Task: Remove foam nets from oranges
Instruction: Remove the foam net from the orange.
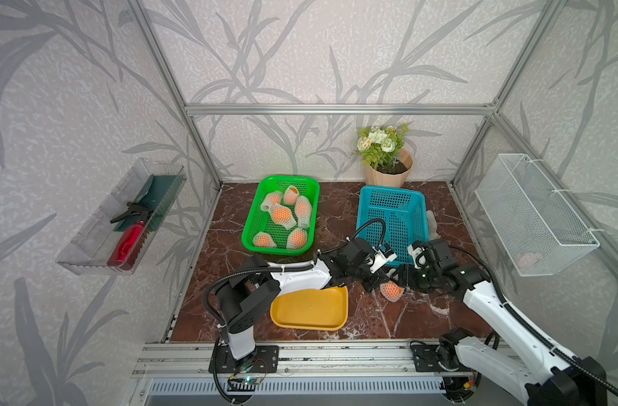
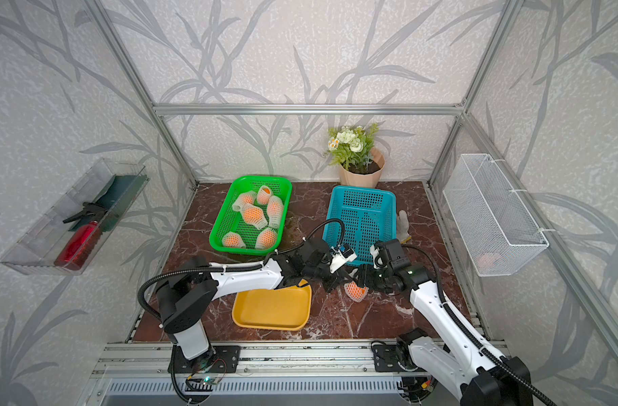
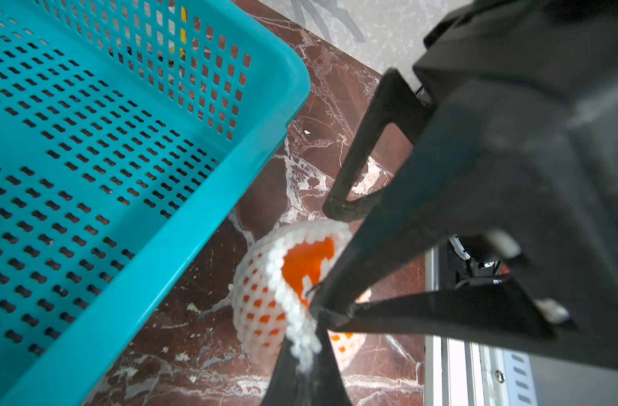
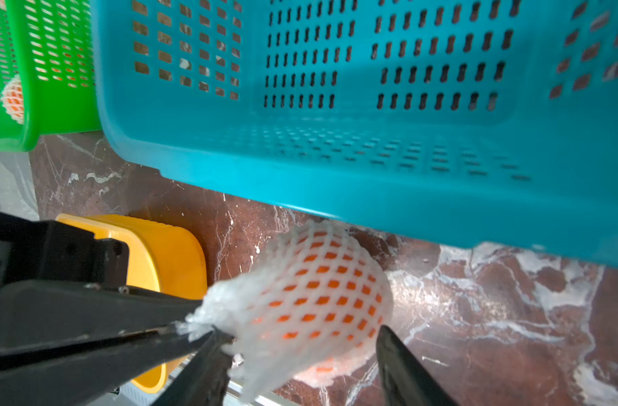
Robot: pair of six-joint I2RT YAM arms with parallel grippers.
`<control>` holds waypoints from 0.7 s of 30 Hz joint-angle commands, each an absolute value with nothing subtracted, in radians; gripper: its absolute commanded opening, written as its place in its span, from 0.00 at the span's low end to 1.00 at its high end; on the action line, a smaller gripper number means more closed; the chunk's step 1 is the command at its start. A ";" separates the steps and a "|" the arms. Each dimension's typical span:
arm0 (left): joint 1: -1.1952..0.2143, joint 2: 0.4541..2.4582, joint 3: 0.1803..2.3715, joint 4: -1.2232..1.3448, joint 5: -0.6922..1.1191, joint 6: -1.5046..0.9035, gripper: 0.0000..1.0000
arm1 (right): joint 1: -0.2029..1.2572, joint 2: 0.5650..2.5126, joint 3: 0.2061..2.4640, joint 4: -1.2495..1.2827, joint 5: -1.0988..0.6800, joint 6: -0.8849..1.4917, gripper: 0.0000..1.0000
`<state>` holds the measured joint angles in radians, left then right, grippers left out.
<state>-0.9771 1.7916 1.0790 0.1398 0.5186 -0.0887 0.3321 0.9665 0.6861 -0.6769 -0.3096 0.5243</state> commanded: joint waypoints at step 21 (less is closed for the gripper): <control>-0.977 1.750 1.045 0.207 0.509 -0.122 0.43 | 0.318 0.909 0.542 -0.469 -0.470 0.612 0.09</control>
<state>-0.9798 1.7889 1.0718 0.1459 0.5087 -0.0937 0.3214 0.9421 0.5552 -0.4808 -0.4305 0.5541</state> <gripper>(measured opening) 0.399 0.100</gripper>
